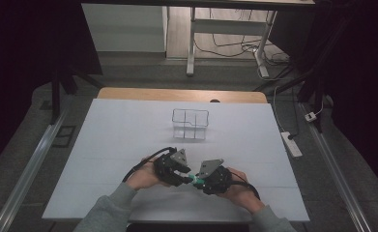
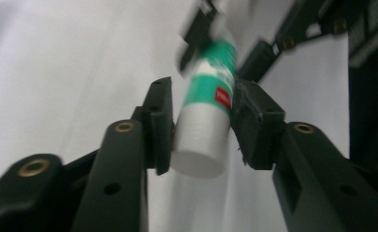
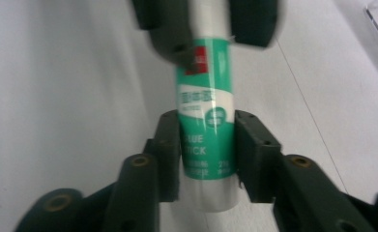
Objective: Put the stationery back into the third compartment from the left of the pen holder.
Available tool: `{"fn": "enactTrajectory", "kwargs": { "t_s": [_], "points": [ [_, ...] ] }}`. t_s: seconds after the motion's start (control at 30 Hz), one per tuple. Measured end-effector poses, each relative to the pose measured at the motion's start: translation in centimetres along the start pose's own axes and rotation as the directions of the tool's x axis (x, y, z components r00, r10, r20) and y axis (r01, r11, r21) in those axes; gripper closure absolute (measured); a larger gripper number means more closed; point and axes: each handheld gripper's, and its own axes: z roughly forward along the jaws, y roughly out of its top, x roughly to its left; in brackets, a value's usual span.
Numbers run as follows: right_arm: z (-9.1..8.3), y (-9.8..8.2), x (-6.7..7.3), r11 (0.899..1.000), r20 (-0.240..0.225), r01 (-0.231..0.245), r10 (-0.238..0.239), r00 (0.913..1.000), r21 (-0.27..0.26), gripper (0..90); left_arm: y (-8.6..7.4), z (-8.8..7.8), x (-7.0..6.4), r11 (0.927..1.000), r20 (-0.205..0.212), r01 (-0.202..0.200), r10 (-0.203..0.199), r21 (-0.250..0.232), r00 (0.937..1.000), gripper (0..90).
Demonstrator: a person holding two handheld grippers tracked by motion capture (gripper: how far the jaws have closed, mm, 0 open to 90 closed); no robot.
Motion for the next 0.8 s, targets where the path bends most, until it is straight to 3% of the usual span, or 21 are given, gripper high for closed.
{"fn": "enactTrajectory", "kwargs": {
  "t_s": [0.07,0.13,0.27,0.37,0.47,0.53,0.67,0.8],
  "points": [
    [-0.2,0.0,-0.2,1.000,0.020,-0.009,0.009,0.9998,0.000,65.6,-0.3,-0.3,0.1,0.9995,-0.017,0.017,-0.018,-0.027,0.9997,49.4],
    [-0.4,-0.4,-0.6,0.998,0.020,-0.048,0.048,0.9986,-0.027,65.7,-0.5,-0.5,0.2,0.9972,-0.053,0.047,-0.050,-0.057,0.9973,41.9],
    [-0.8,-0.9,-1.4,0.992,0.033,-0.106,0.108,0.9936,-0.063,65.7,-0.9,-0.6,0.4,0.9887,-0.086,0.098,-0.108,-0.114,0.9905,33.6],
    [-1.0,-1.2,-1.8,0.986,0.044,-0.137,0.142,0.9889,-0.090,65.7,-1.2,-0.6,0.5,0.9798,-0.084,0.136,-0.150,-0.146,0.9852,30.9],
    [-1.3,-1.4,-1.9,0.981,0.061,-0.158,0.165,0.9844,-0.114,65.6,-1.6,-0.7,0.8,0.9653,-0.083,0.185,-0.203,-0.184,0.9757,29.2],
    [-1.4,-1.5,-2.0,0.978,0.072,-0.169,0.178,0.9813,-0.122,65.7,-2.0,-0.7,1.1,0.9573,-0.053,0.210,-0.225,-0.199,0.9730,28.3],
    [-1.7,-1.5,-2.1,0.970,0.075,-0.195,0.208,0.9754,-0.147,65.6,-2.5,-0.7,1.4,0.9483,-0.038,0.238,-0.251,-0.210,0.9671,26.7],
    [-1.9,-1.5,-2.1,0.964,0.084,-0.205,0.221,0.9715,-0.167,65.6,-2.8,-0.7,1.5,0.9426,-0.038,0.244,-0.259,-0.228,0.9651,26.4]
  ]
}}
